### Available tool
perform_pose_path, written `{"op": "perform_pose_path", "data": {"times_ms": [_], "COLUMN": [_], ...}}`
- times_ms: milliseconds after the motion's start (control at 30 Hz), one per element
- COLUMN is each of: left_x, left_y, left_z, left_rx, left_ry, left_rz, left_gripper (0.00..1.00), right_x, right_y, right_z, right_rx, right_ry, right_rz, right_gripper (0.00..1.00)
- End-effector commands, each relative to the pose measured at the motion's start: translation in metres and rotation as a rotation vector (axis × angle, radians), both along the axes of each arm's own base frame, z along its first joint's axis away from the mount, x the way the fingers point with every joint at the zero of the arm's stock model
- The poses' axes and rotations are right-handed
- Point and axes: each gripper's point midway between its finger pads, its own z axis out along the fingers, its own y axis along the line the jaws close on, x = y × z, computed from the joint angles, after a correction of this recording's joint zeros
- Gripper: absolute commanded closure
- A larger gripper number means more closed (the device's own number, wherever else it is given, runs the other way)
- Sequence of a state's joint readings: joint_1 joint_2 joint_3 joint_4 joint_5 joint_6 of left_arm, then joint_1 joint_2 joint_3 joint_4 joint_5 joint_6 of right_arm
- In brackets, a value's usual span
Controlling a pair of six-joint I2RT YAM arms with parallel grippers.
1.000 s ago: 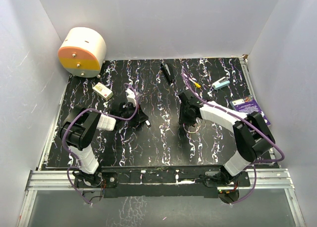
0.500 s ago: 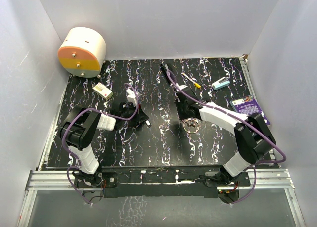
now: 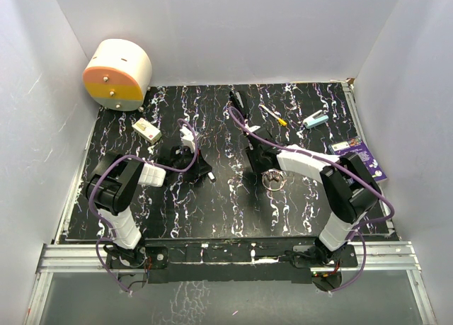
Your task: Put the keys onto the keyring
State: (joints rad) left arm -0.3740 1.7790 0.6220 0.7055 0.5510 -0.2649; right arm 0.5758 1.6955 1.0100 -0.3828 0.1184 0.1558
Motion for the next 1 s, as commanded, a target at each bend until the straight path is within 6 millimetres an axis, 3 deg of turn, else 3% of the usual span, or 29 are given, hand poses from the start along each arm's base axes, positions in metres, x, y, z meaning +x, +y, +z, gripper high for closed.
{"op": "perform_pose_path", "data": {"times_ms": [0, 500, 833, 967], "left_x": [0.000, -0.001, -0.002, -0.002], "left_y": [0.005, 0.005, 0.005, 0.005], "left_z": [0.001, -0.002, -0.005, -0.005], "left_rx": [0.021, 0.022, 0.023, 0.022], "left_ry": [0.003, 0.011, 0.022, 0.022], "left_rz": [0.003, 0.002, 0.001, 0.000], "left_gripper": [1.00, 1.00, 1.00, 1.00], "right_x": [0.025, 0.011, 0.023, 0.017], "right_y": [0.013, 0.018, 0.012, 0.014], "right_z": [0.025, 0.008, 0.058, 0.055], "right_rx": [0.048, 0.075, 0.074, 0.091], "right_ry": [-0.106, -0.041, -0.175, -0.157], "right_rz": [-0.003, 0.039, 0.040, 0.058], "right_gripper": [0.68, 0.70, 0.69, 0.70]}}
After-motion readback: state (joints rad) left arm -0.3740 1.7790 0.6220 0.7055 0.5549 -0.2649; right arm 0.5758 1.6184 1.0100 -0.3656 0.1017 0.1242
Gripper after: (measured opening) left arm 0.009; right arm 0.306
